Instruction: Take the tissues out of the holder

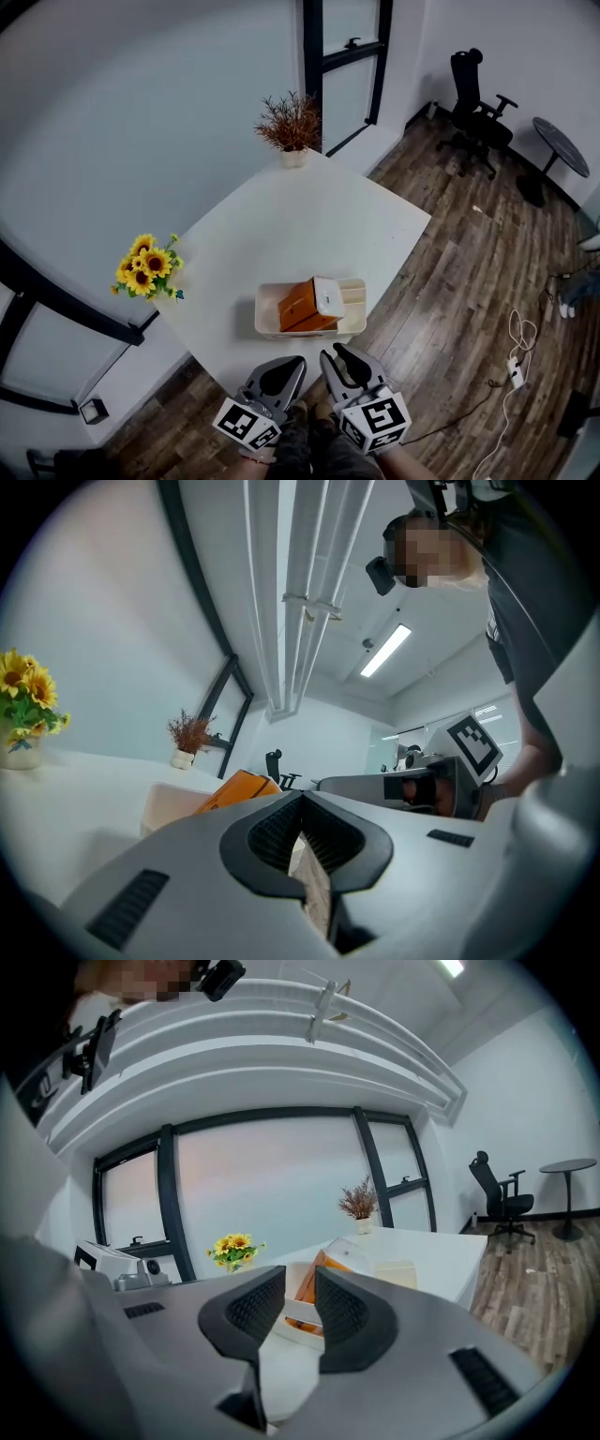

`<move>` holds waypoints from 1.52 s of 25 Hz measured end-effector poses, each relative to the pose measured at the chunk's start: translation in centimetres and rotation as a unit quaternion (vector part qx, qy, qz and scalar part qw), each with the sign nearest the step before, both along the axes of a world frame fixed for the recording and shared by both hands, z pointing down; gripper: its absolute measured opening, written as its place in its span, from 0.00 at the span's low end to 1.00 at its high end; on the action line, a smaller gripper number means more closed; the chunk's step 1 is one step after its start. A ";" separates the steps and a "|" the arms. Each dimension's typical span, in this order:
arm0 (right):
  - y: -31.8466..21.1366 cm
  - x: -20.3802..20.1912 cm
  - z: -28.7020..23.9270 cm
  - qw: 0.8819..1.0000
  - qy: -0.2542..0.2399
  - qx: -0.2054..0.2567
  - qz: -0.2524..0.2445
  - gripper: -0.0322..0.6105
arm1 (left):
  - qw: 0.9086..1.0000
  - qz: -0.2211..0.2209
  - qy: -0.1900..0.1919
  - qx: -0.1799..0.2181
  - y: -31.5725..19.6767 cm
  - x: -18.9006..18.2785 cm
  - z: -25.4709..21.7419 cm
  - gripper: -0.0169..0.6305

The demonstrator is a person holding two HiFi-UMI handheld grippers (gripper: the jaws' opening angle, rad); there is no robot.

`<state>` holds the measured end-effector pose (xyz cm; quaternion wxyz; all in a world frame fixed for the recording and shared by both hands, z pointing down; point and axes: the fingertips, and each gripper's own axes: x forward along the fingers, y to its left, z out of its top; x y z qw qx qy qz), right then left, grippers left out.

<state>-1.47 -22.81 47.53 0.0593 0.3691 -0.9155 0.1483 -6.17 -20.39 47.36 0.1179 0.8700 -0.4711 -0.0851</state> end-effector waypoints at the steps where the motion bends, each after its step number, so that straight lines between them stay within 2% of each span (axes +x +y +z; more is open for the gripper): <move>1: -0.2 -0.1 0.1 1.000 0.002 0.000 0.000 0.17 | 1.000 0.004 0.001 -0.003 -0.1 0.0 0.2 0.04; 10: -2.7 -0.2 0.5 0.999 0.000 -0.014 0.039 0.35 | 0.999 0.050 0.001 -0.011 -1.9 -0.2 1.7 0.04; 18: -5.2 -0.4 2.0 0.997 0.004 -0.035 0.072 0.52 | 0.998 0.064 0.010 -0.014 -3.2 -0.3 3.1 0.04; 23: -6.7 -0.4 3.0 0.994 -0.008 -0.057 0.092 0.56 | 0.997 0.072 0.009 -0.019 -3.4 0.2 4.1 0.04; 29: -8.0 -0.7 3.6 0.993 -0.022 -0.071 0.088 0.58 | 0.997 0.076 0.003 -0.012 -3.7 0.4 4.7 0.04; 34: -8.8 -0.8 4.2 0.990 -0.042 -0.090 0.097 0.60 | 0.997 0.072 0.021 -0.015 -3.7 0.2 4.9 0.04; 38: -9.0 -1.4 4.8 0.989 -0.047 -0.103 0.094 0.60 | 0.997 0.069 0.014 -0.014 -3.7 0.1 5.2 0.04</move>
